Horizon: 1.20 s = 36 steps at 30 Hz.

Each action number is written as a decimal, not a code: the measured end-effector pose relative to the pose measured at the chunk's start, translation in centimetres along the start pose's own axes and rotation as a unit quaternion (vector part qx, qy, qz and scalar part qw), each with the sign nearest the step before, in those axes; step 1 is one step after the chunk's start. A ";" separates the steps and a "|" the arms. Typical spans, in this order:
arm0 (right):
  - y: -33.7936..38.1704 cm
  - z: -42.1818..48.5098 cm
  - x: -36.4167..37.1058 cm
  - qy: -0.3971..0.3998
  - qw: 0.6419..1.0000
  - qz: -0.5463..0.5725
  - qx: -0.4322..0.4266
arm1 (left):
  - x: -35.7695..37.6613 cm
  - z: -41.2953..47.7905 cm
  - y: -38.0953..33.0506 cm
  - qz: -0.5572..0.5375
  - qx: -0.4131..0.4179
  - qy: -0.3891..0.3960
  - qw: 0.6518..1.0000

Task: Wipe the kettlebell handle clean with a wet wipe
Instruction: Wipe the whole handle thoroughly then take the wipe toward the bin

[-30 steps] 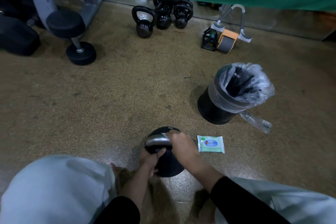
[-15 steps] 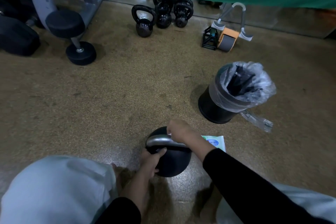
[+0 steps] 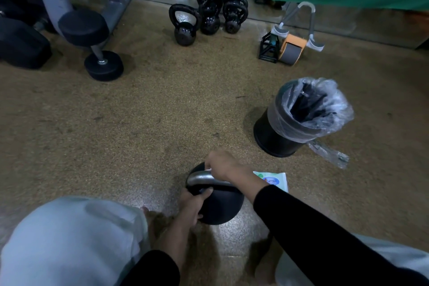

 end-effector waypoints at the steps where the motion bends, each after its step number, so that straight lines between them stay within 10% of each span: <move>1: 0.3 -0.1 0.0 -0.003 1.000 0.003 -0.009 | 0.0 0.0 0.1 -0.002 -0.001 0.001 1.000; 36: 0.2 -6.7 3.5 -0.141 0.988 0.042 -0.043 | -0.3 0.3 0.4 0.017 0.010 0.009 1.000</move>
Point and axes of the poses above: each hand's wrist, its own z-axis towards the middle knuckle, its own x-axis out of the palm, y = z × x, the point moved 4 cm from there along z, towards the middle knuckle, and after that the axes turned 3 degrees about -y, right-handed, at the moved point
